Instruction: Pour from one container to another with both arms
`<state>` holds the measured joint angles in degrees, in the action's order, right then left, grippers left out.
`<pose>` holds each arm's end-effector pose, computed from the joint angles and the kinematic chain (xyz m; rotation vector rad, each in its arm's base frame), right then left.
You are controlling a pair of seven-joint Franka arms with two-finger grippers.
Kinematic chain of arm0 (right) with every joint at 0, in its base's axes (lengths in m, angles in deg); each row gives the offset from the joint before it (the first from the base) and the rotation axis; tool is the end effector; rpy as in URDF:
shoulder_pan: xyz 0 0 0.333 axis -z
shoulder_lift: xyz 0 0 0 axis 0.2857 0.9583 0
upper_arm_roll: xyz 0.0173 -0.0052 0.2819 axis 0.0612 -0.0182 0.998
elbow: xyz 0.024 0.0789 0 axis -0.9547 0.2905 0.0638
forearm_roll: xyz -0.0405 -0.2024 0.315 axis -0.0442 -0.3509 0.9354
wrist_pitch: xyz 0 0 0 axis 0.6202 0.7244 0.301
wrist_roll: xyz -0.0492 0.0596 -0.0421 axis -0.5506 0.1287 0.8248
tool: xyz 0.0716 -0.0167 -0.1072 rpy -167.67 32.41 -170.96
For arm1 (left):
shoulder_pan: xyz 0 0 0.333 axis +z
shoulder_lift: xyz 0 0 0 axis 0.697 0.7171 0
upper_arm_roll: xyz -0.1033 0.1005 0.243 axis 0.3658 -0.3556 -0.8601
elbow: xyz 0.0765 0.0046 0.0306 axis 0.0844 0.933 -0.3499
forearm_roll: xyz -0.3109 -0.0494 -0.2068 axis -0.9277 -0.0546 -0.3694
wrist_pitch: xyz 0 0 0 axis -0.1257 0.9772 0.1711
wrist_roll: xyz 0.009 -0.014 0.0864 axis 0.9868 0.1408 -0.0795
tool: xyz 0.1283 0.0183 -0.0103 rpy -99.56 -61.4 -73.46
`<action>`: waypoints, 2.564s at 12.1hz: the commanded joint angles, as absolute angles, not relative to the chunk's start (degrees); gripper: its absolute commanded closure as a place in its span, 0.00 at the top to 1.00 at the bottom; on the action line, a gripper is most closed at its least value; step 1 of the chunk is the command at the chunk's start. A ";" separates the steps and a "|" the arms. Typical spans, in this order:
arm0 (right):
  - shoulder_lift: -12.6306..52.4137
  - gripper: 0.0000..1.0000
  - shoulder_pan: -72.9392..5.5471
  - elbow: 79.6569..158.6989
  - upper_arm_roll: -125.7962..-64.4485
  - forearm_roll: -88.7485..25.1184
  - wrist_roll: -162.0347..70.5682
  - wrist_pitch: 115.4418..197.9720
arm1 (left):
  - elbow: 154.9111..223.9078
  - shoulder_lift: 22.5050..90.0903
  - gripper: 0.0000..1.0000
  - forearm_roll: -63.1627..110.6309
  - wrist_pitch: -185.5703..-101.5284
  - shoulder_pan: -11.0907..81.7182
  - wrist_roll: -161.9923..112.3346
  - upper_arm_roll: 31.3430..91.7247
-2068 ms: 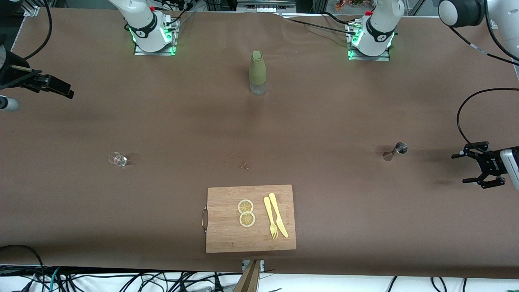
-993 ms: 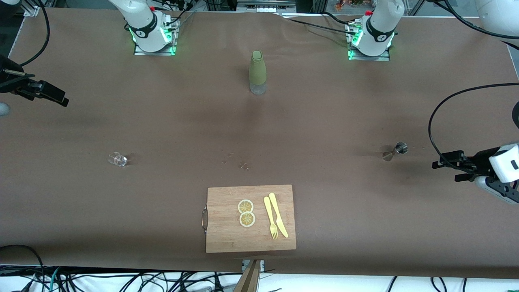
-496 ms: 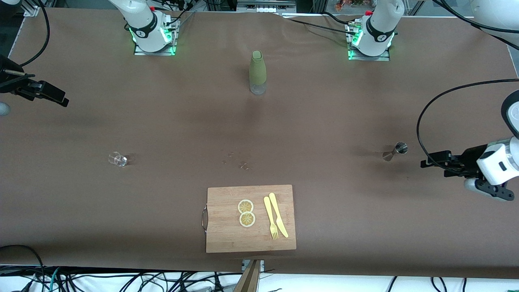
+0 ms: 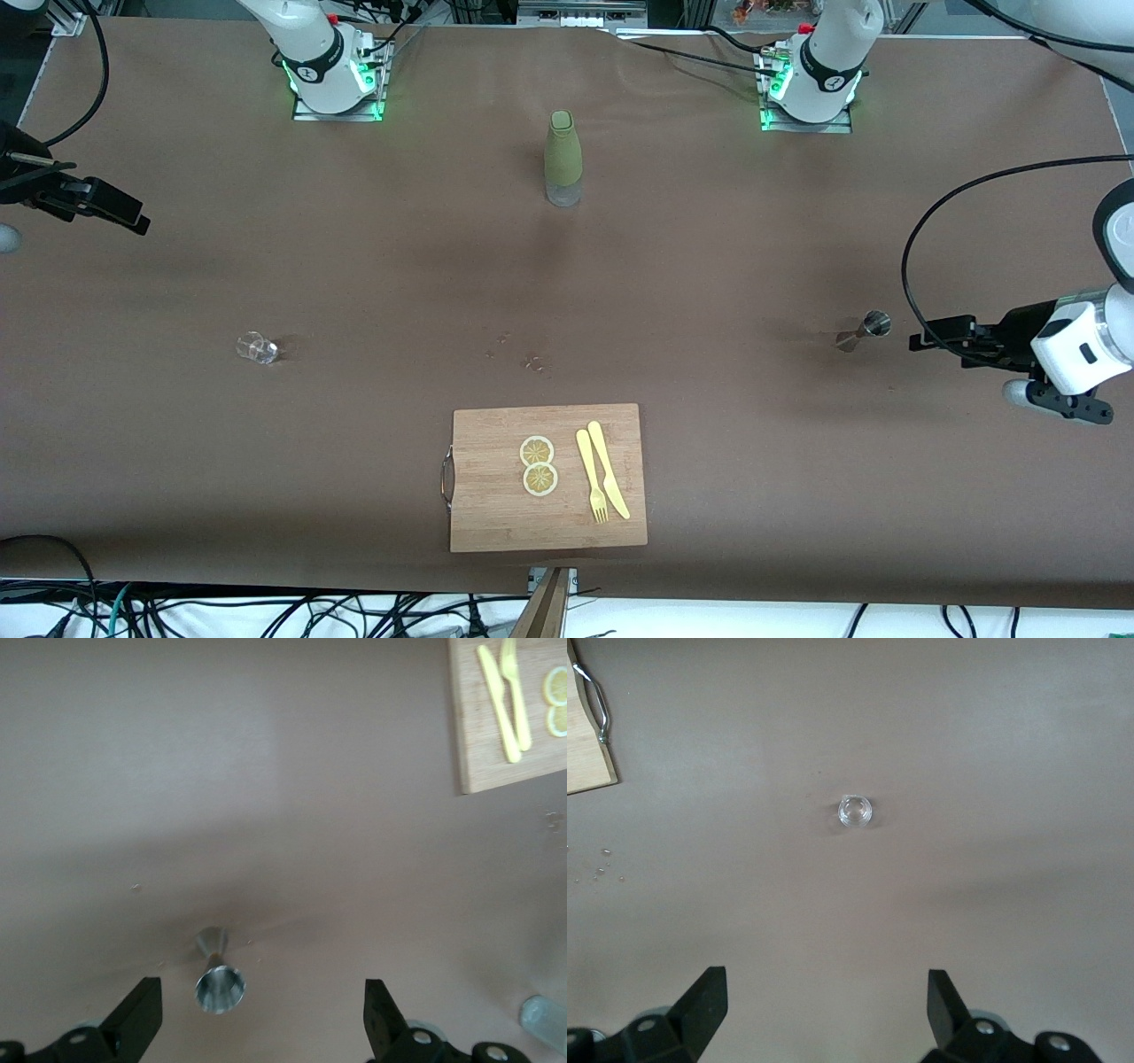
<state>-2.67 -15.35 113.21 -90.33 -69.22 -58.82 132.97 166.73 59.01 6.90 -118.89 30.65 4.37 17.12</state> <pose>0.5421 -0.0191 0.5390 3.1187 -0.2714 -0.0584 0.6427 0.0387 0.4062 2.8548 -0.2114 -0.1404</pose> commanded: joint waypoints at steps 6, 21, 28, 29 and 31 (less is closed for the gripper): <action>-2.69 1.00 -15.10 112.79 -90.02 -68.92 -57.27 133.19 | 172.48 45.37 1.00 29.99 -116.13 44.09 -15.20 41.96; -2.69 1.00 -15.02 112.79 -90.11 -68.84 -57.27 133.20 | 176.72 35.16 1.00 33.69 -113.49 44.10 -20.84 43.74; -2.69 1.00 -15.02 112.88 -90.11 -68.84 -57.27 133.55 | 172.93 34.99 1.00 33.43 -108.39 49.03 -20.67 49.28; -2.69 1.00 -15.02 112.88 -90.11 -68.84 -57.27 133.55 | 172.76 34.90 1.00 33.34 -108.21 47.89 -20.58 47.62; -2.69 1.00 -15.02 112.88 -90.11 -68.84 -57.27 133.55 | 172.75 35.07 1.00 33.25 -108.12 47.08 -20.49 46.29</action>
